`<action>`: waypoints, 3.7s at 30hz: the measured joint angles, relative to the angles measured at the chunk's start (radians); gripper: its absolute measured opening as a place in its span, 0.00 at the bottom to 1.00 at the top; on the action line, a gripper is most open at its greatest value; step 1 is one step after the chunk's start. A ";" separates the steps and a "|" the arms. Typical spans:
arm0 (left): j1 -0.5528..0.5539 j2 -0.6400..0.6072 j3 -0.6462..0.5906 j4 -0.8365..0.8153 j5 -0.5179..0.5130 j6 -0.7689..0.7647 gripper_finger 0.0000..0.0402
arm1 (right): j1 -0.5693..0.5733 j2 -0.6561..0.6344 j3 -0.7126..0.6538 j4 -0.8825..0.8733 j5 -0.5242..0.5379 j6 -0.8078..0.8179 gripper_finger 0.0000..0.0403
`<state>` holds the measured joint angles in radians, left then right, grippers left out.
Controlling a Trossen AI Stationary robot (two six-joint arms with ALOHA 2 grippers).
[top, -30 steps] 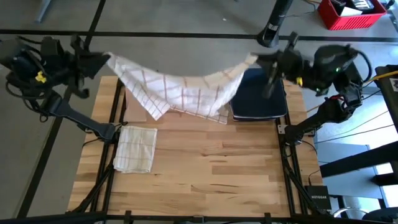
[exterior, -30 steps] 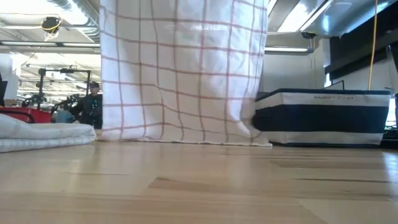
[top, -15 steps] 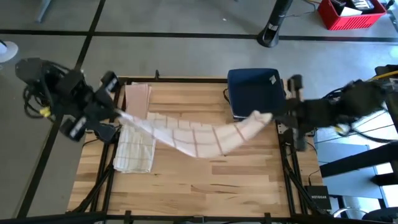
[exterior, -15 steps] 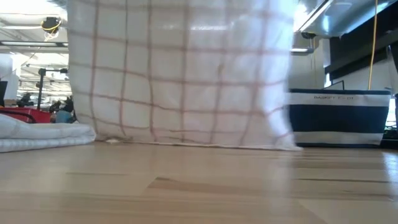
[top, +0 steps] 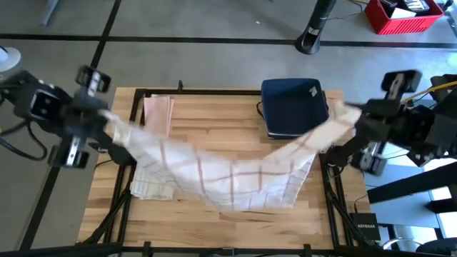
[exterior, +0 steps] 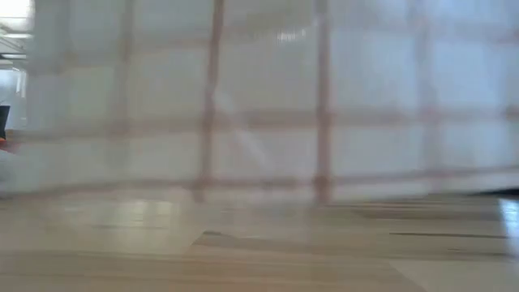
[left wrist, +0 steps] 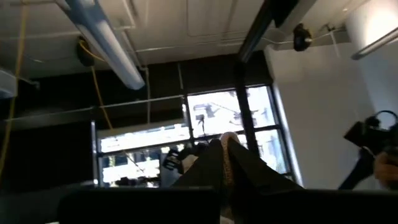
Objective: Fold towel
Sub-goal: Fold the white squared towel
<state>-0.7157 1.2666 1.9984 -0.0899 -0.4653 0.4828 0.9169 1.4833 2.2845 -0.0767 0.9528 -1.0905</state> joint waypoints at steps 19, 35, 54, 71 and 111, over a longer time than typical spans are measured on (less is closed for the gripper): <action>0.057 -0.099 0.001 -0.627 -0.835 -0.175 0.00 | -0.330 -0.071 -0.003 -0.944 0.295 0.758 0.03; 0.172 -0.142 -0.068 -1.437 -0.902 -0.954 0.00 | -0.770 -0.061 -0.328 -1.352 0.004 1.120 0.03; 0.245 -0.141 -0.228 -1.470 -0.899 -1.089 0.00 | -1.014 -0.083 -0.594 -0.984 -0.207 0.834 0.03; 0.246 -0.139 -0.229 -1.470 -0.907 -1.124 0.00 | -0.634 0.001 -0.311 -1.451 0.004 1.371 0.01; 0.789 -0.135 -0.610 -1.424 -1.104 -1.111 0.00 | -1.272 0.077 -0.370 -1.147 -0.158 0.995 0.02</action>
<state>0.0732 1.1318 1.3888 -1.5135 -1.5693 -0.6278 -0.3553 1.5604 1.9149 -1.2241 0.7948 -0.0951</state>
